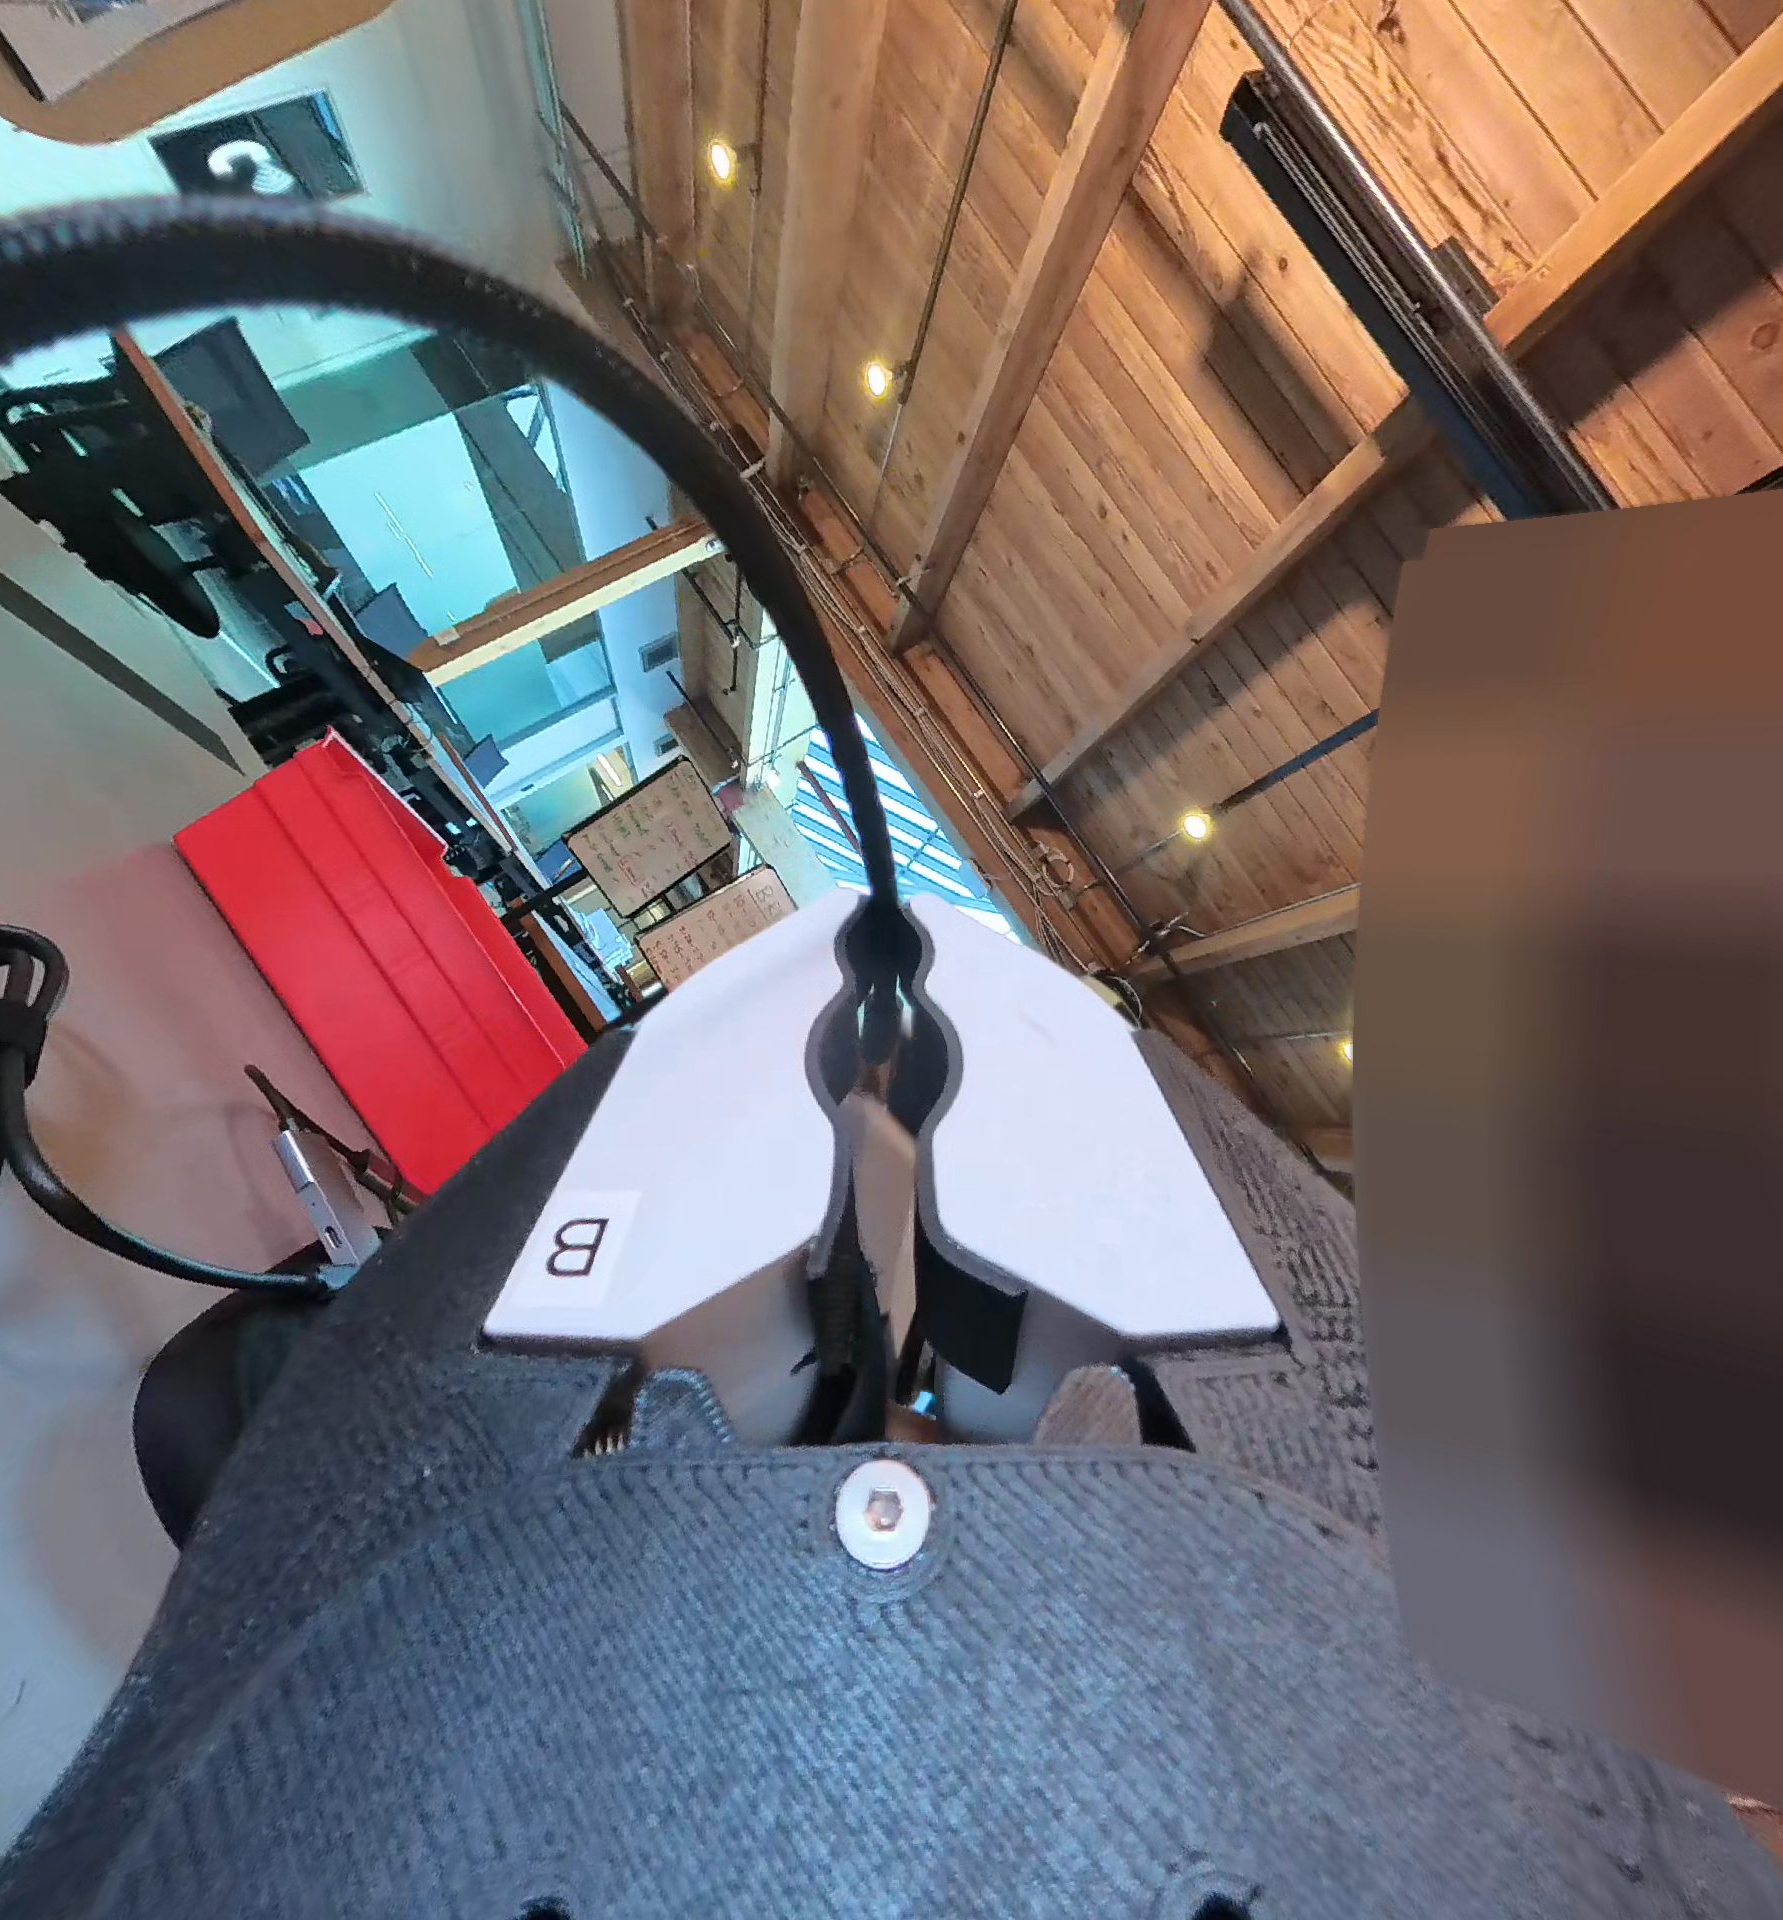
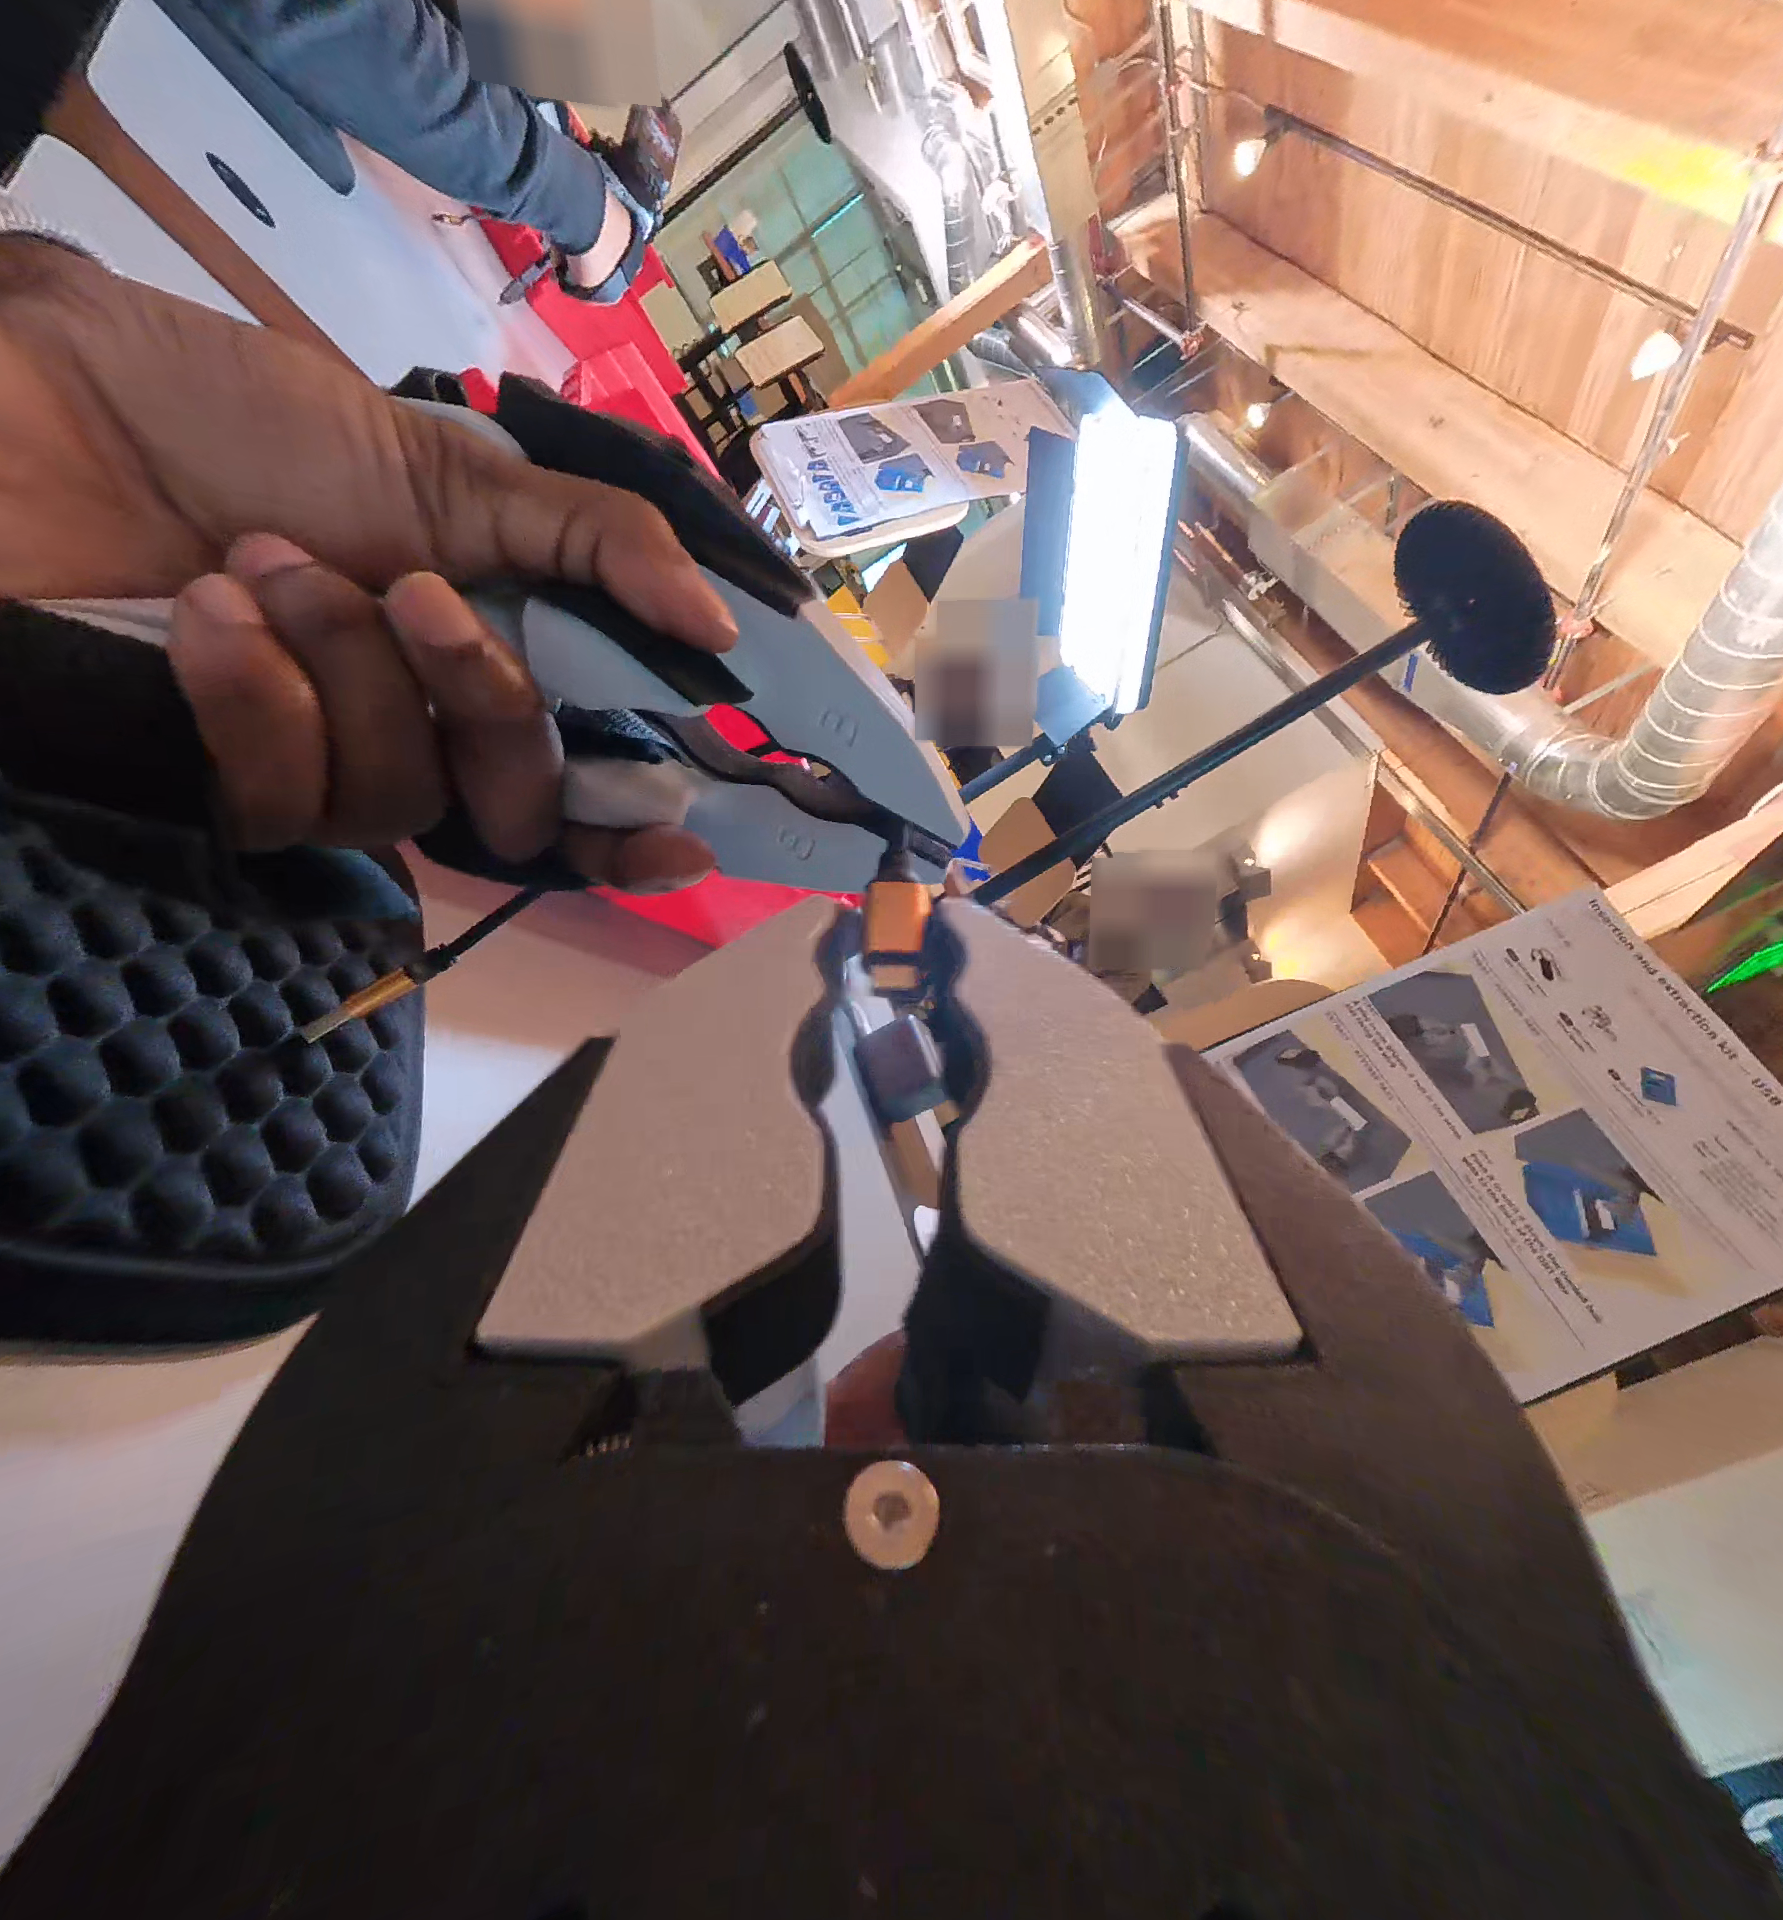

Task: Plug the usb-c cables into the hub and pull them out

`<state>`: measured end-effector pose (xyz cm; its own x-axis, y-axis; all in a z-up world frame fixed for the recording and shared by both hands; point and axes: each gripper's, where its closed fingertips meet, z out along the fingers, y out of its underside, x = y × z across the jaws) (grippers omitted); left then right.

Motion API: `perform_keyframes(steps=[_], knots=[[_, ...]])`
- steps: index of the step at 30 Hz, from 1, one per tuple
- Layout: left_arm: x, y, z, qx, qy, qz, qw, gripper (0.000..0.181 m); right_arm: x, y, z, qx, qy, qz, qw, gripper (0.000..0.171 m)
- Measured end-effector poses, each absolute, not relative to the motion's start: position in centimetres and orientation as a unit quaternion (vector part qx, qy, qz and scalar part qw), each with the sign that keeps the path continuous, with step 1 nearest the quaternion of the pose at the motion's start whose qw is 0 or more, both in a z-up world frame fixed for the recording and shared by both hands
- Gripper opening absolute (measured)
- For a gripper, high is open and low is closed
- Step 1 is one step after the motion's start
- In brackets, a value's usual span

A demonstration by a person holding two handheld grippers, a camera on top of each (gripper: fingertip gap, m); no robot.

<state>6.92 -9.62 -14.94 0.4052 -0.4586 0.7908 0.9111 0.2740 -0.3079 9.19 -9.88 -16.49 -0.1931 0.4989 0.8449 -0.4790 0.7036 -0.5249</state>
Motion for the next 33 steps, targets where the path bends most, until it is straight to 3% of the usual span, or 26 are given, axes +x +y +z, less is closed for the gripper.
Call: perform_keyframes(steps=[2,6,10,13,16,22,27,33], knots=[[7.2,-9.7,-14.6,-0.390,-0.270,-0.459,0.751,0.006,9.4,-9.9,-16.1,-0.006,-0.666,0.396,0.632,0.013],[9.5,-11.1,-12.9,-0.418,-0.101,-0.366,0.826,0.058,9.7,-9.6,-14.7,-0.051,-0.660,0.492,0.565,0.012],[12.8,-11.3,-12.9,-0.454,0.071,-0.155,0.874,0.109,10.0,-8.4,-11.4,-0.114,-0.609,0.640,0.454,0.012],[14.0,-10.3,-14.0,-0.481,0.128,-0.085,0.863,0.117,9.6,-7.6,-9.5,-0.147,-0.576,0.702,0.391,0.012],[13.8,-9.7,-13.8,-0.463,0.111,-0.094,0.874,0.115,9.3,-8.1,-8.6,-0.166,-0.565,0.747,0.309,0.011],[11.4,-11.1,-11.7,-0.405,0.061,-0.120,0.905,0.072,9.9,-10.2,-10.8,-0.187,-0.586,0.781,0.107,0.012],[11.4,-11.4,-12.9,-0.451,0.079,-0.121,0.880,0.057,10.8,-11.7,-13.6,-0.192,-0.635,0.747,0.030,0.012],[12.0,-11.4,-14.5,-0.517,0.096,-0.109,0.844,0.028,11.2,-11.9,-15.2,-0.193,-0.675,0.712,0.017,0.012]])
